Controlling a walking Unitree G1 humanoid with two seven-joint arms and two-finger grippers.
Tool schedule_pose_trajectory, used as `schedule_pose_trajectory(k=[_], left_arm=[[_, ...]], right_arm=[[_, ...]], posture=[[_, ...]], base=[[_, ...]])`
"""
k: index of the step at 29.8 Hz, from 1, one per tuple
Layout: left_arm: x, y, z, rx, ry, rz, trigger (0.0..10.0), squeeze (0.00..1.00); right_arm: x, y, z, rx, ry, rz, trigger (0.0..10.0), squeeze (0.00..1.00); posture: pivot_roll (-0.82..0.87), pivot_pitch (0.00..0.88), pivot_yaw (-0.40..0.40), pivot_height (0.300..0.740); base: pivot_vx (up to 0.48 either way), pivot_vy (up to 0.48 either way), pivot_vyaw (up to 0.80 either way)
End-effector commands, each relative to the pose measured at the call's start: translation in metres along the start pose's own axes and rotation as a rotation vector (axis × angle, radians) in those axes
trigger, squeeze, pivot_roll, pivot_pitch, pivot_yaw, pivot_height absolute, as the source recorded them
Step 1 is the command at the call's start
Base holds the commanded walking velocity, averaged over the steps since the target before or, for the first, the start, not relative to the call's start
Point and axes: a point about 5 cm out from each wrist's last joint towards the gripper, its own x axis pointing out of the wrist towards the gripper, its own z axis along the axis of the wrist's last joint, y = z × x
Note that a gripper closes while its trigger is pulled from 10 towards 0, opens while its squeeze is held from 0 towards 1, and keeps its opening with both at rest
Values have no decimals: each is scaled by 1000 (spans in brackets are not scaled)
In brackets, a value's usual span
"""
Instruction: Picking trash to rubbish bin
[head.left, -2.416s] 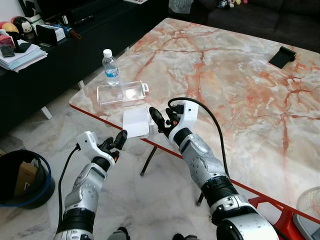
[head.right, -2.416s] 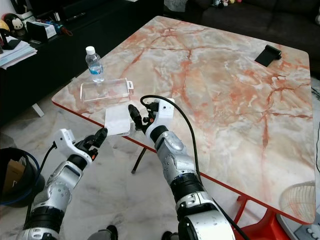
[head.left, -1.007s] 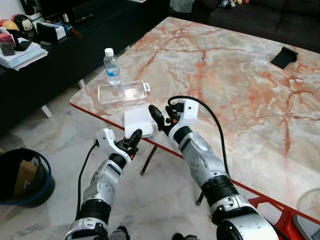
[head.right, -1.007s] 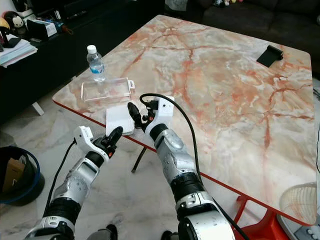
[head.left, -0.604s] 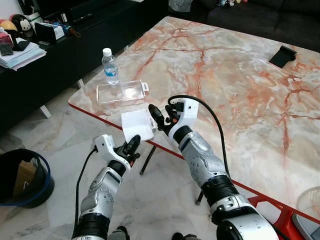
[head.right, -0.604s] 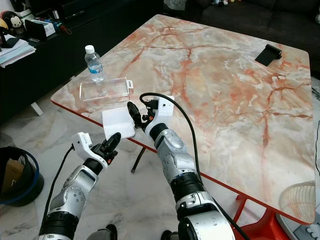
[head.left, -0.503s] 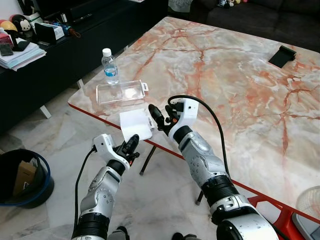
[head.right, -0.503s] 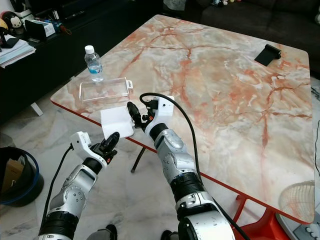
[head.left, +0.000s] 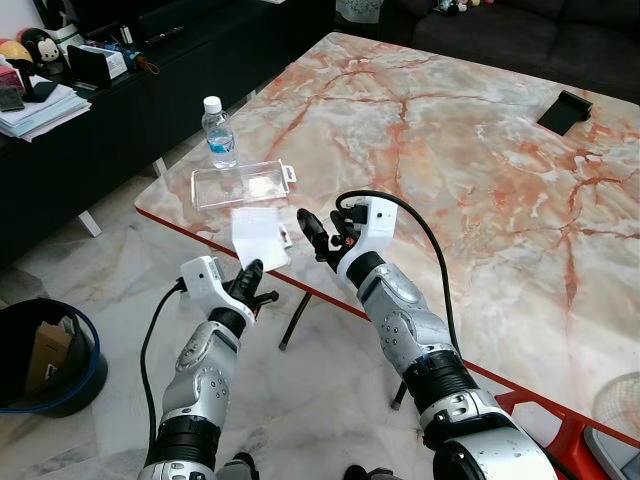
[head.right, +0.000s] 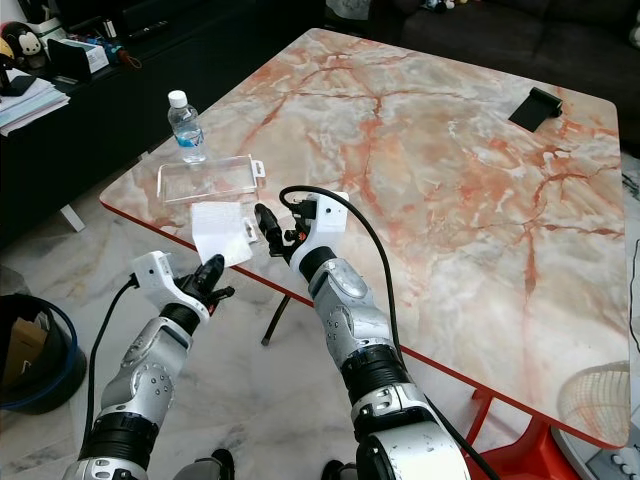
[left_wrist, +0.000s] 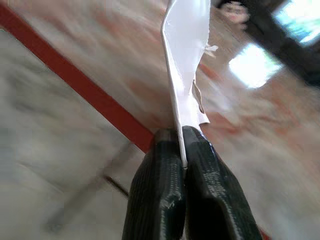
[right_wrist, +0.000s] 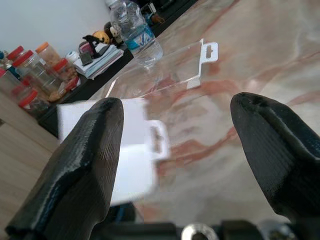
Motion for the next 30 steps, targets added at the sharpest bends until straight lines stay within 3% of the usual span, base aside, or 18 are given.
schedule_pose_trajectory(k=[1,3,7,10,11,14,18,23,30], left_arm=[[3,-1,20,139,-98,36,10000,0],[4,-4,28,175,-135,29,10000,0],[8,-17,46,336,-222,-8,10000,0],[9,-25,55,430,-274,-17,10000,0],[10,-27,58,500,-291,1,10000,0],[9,-27,61,579,-315,30,10000,0],[7,-27,62,591,-321,36,10000,0],[-2,-17,55,671,-308,63,10000,0],[-4,-15,53,662,-317,79,10000,0]], right_arm=[[1,21,-14,45,-22,30,10000,0],[1,21,-10,36,-49,31,10000,0],[0,17,5,-39,-138,3,10000,0],[-2,12,9,-250,-153,-34,10000,0],[-3,10,9,-284,-162,-40,10000,0],[-9,3,10,-304,-197,-53,10000,0],[-12,-3,8,-353,-200,-84,10000,0],[-21,-26,10,-421,-207,-192,10000,0],[-21,-31,13,-377,-223,-215,10000,0]], posture=[[135,161,-26,740],[135,160,-21,740],[134,155,-8,740],[123,147,-3,740],[117,144,-1,740],[110,137,-1,740],[111,129,0,740],[110,106,6,740],[114,97,1,740]], base=[[0,0,0],[0,0,0],[0,0,0],[0,0,0],[0,0,0],[0,0,0],[0,0,0],[0,0,0],[0,0,0]])
